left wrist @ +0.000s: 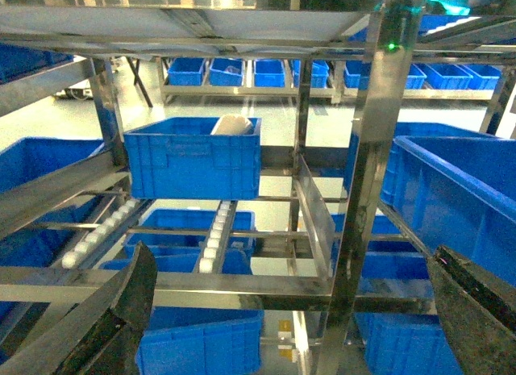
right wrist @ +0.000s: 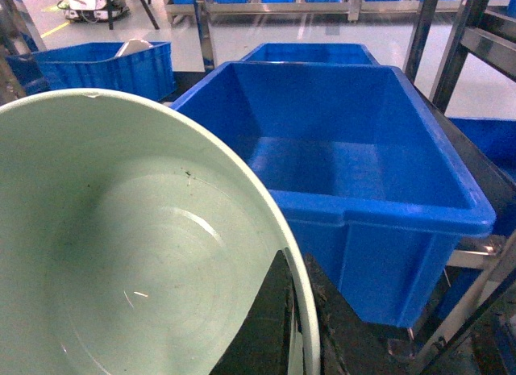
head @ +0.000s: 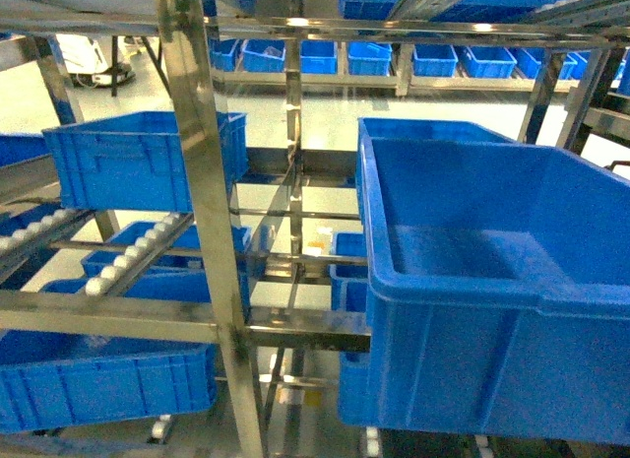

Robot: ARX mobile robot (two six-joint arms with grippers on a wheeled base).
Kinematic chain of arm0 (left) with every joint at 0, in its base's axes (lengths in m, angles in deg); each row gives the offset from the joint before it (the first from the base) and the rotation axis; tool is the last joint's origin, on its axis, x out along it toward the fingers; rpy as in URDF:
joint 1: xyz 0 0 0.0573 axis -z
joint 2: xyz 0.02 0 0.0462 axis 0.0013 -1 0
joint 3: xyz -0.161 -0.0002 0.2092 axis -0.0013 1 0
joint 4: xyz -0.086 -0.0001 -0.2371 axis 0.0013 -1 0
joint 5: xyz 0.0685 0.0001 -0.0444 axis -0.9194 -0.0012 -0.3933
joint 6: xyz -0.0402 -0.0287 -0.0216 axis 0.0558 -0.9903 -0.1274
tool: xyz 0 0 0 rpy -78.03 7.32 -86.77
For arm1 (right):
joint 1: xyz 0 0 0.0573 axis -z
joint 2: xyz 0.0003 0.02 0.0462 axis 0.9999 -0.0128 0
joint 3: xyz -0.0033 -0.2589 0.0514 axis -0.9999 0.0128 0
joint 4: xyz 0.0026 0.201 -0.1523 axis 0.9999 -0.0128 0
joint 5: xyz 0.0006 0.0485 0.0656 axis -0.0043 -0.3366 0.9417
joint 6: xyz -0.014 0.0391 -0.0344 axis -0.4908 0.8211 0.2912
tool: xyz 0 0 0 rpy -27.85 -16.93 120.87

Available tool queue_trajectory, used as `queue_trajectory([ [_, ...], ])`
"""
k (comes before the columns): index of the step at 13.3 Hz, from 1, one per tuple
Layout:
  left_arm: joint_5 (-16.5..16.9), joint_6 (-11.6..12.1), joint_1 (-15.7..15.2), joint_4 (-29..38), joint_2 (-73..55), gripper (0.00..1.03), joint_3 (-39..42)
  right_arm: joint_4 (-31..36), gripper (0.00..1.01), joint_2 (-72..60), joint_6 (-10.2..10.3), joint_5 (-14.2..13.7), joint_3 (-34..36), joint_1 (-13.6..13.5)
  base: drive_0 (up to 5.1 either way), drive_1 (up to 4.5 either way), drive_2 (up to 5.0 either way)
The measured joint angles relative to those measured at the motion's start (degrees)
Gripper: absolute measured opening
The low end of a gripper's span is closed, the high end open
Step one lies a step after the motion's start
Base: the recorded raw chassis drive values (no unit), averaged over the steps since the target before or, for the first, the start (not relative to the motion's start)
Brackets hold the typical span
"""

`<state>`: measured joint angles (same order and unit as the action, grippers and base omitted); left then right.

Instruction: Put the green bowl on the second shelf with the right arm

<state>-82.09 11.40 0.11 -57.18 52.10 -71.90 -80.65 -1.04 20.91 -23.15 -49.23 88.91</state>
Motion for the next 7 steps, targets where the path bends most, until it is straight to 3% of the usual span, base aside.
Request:
queue_trajectory([
  [6,0.0,0.0,0.0,-0.1,0.0,0.98,0.0,0.0,0.02,0.0,0.0,0.0,0.0,0.0,0.0,4.29,-4.3],
  [7,0.0,0.0,0.0,0.3,0.0,0.98,0.0,0.0,0.02,-0.1,0.0,0.0,0.0,0.0,0.0,0.00,0.0],
])
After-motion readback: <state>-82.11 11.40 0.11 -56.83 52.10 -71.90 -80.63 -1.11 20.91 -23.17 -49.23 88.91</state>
